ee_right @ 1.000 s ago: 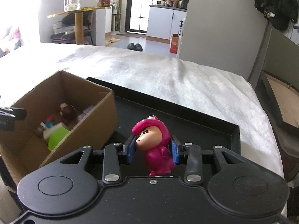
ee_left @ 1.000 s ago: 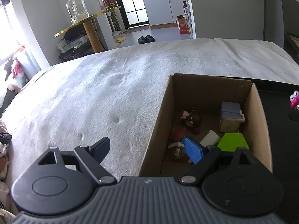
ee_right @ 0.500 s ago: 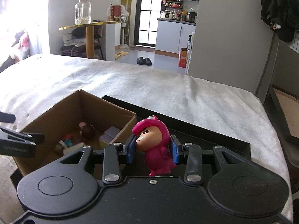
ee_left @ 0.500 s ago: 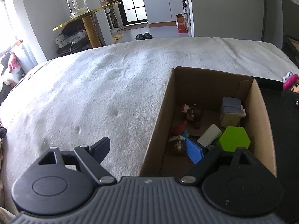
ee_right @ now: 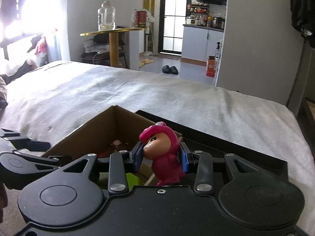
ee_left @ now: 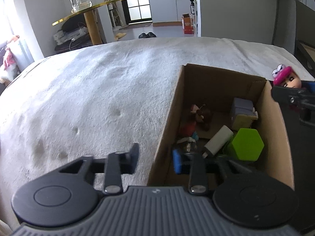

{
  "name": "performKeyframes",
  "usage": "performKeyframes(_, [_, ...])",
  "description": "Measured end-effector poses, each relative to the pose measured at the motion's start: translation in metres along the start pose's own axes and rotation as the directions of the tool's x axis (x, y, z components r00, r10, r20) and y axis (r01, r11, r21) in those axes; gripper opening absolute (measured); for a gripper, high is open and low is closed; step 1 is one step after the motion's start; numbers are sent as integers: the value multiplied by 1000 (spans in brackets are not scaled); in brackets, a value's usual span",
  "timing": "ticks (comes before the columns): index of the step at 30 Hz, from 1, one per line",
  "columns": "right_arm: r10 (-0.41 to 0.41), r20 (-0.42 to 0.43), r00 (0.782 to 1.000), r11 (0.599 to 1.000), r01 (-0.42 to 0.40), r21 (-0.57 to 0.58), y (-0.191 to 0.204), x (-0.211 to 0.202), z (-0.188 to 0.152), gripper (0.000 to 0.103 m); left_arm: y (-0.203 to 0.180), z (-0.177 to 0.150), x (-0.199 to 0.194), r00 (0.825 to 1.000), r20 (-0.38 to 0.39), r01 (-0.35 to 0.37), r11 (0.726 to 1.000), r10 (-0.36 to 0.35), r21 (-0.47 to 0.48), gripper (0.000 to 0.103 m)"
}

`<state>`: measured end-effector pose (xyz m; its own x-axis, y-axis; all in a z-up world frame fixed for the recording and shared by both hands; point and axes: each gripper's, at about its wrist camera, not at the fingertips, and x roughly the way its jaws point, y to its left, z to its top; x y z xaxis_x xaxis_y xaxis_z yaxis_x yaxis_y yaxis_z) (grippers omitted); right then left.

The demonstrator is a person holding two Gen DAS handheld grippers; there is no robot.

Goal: Organize rigid objects

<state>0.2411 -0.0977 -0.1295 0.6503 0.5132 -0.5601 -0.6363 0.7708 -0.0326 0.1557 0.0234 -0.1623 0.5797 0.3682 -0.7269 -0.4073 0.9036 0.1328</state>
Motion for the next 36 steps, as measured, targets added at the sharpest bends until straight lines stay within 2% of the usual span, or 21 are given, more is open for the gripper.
performKeyframes(4, [27,-15,1000,1000,-27,-12,11,8,5,38,-2,-1,-2,1000,11,24,1000,-24,12,15])
performKeyframes(12, [53,-18,998,998,-53,-25,29,20,12,38,0,-1,-4,999,19,35,999,-35,6,15])
performKeyframes(14, [25,-14,1000,999,-26,-33,31,21,14,46,-1,0,-4,999,18,36,999,-36,5,15])
performKeyframes(15, [11,-19,1000,999,-12,-34,31,21,15,62,0,0,-4,999,18,37,999,-37,2,15])
performKeyframes(16, [5,-16,1000,999,-6,-34,30,20,14,71,0,0,-5,999,21,36,999,-36,3,14])
performKeyframes(18, [6,2,1000,999,-6,-33,29,15,12,73,-1,-1,-5,999,23,33,999,-33,4,14])
performKeyframes(23, [-17,-35,999,1000,16,-20,21,8,-1,75,-1,-1,-6,999,26,31,1000,-31,2,14])
performKeyframes(28, [-59,-50,997,998,61,27,11,-4,-13,82,-2,1,-5,999,20,31,1000,-31,8,15])
performKeyframes(33, [-84,-62,995,994,88,66,-2,-17,-20,83,-1,8,-9,999,11,45,999,-45,18,15])
performKeyframes(36, [-92,-77,993,991,99,89,-10,-24,-22,86,0,14,-20,998,27,55,998,-56,28,19])
